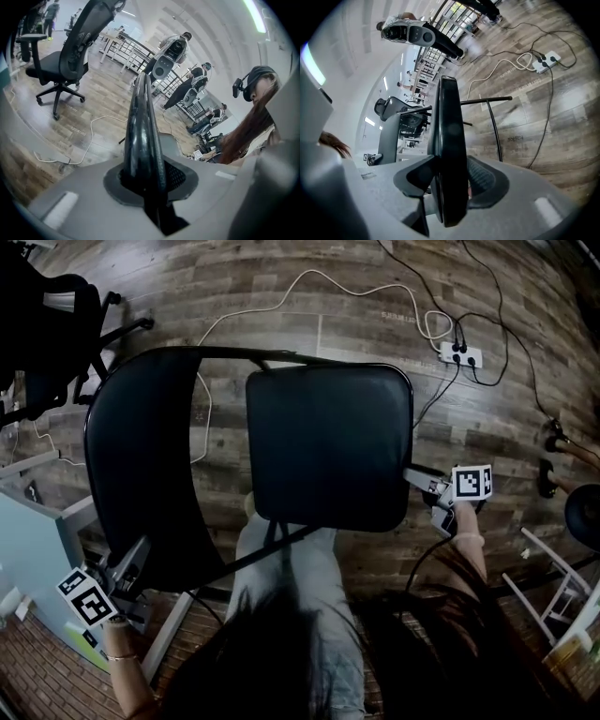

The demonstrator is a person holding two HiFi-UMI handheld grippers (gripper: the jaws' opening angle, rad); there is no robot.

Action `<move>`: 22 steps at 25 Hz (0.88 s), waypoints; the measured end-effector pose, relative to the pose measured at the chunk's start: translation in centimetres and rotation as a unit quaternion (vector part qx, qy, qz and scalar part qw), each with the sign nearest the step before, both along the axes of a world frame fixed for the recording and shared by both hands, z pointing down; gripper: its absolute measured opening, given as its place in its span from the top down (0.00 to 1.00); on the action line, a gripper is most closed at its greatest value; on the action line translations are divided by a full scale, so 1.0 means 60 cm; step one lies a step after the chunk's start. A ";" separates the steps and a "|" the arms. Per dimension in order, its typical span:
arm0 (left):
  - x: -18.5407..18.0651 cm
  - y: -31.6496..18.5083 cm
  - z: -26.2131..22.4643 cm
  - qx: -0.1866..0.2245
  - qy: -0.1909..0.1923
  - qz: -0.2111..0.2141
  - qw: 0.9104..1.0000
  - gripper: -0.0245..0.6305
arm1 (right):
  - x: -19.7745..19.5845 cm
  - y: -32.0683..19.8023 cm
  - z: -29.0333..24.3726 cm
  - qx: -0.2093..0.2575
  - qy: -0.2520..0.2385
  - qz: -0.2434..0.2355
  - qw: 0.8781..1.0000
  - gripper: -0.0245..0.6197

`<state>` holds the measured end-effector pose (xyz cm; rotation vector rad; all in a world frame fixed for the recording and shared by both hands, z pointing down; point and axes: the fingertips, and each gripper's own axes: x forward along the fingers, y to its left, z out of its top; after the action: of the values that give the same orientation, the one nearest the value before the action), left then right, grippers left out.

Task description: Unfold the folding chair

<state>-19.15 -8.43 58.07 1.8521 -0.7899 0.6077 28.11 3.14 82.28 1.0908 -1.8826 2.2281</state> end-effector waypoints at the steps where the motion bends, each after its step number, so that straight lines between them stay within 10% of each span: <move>1: 0.005 0.001 0.003 -0.001 0.001 0.000 1.000 0.86 | 0.009 0.005 0.007 -0.012 0.008 0.000 1.000 0.65; 22: 0.108 0.029 -0.015 0.036 0.005 0.027 0.999 0.85 | 0.088 0.031 0.068 0.001 0.031 0.029 0.999 0.67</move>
<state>-12.68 -6.71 57.18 1.9453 -0.7655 0.6105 33.36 5.01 86.37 1.2147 -1.8535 2.1944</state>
